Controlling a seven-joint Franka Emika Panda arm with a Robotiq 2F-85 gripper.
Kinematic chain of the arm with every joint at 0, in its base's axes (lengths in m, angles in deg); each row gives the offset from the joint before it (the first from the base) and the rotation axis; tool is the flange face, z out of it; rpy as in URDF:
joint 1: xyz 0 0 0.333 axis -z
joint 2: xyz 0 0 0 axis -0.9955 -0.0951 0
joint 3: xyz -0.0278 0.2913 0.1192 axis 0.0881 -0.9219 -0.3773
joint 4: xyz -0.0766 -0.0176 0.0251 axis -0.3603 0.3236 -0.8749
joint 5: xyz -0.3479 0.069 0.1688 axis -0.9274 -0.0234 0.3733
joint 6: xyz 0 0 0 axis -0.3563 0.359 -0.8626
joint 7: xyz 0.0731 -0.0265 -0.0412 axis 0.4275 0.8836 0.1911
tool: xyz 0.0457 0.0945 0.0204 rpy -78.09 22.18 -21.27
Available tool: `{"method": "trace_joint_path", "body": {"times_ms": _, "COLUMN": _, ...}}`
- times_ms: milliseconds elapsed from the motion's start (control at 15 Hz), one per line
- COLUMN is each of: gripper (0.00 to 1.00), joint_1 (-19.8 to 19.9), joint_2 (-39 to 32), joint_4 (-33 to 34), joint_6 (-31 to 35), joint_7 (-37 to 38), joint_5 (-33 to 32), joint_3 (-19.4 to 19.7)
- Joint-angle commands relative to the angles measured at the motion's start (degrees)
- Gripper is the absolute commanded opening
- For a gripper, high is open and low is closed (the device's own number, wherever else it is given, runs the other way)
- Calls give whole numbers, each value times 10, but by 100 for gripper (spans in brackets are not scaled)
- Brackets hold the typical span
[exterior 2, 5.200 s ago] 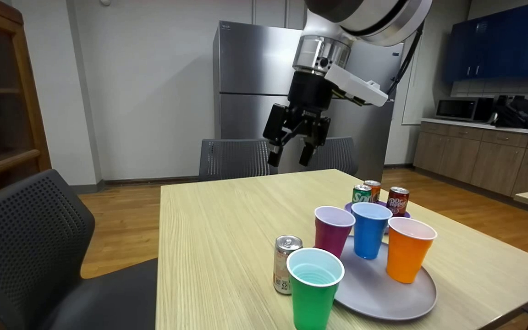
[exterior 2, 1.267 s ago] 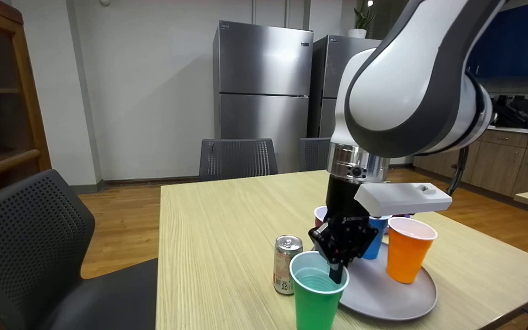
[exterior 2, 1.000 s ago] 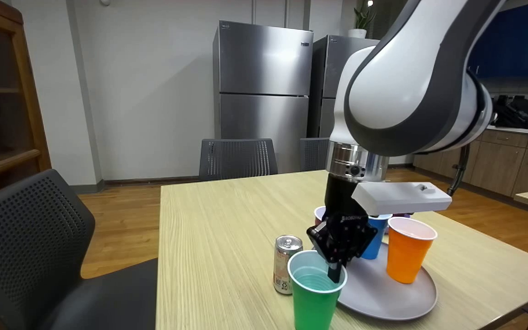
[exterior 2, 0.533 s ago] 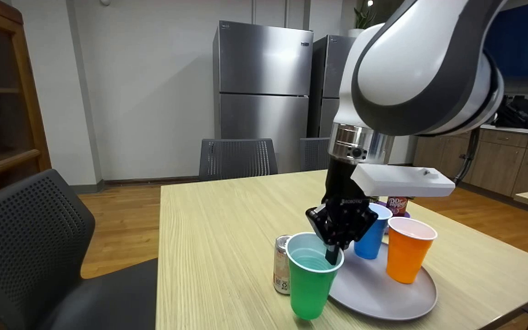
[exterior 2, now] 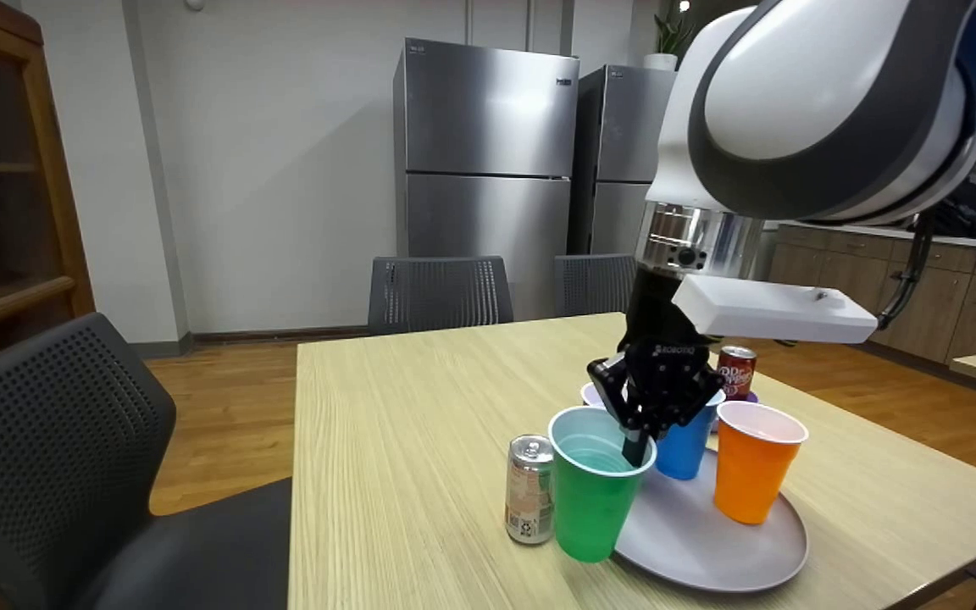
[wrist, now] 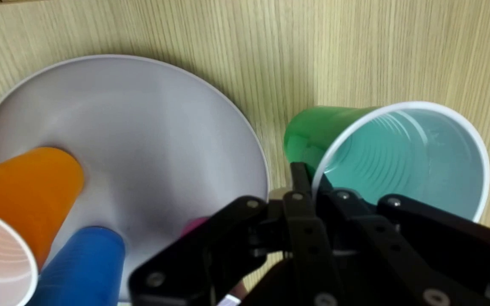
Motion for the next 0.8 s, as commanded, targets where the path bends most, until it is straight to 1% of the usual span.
{"method": "trace_joint_path", "body": {"times_ms": 0, "gripper": 1, "joint_1": 25, "joint_2": 26, "joint_4": 0, "joint_6": -25, "joint_7": 26, "joint_5": -28, "joint_3": 4}}
{"method": "trace_joint_path", "body": {"times_ms": 333, "gripper": 1, "joint_1": 50, "joint_2": 17, "joint_4": 1, "joint_6": -22, "joint_7": 15, "joint_5": -33, "joint_3": 24}}
{"method": "trace_joint_path", "body": {"times_ms": 733, "gripper": 1, "joint_1": 66, "joint_2": 10, "joint_4": 0, "joint_6": -31, "joint_7": -2, "joint_5": -25, "joint_3": 45}}
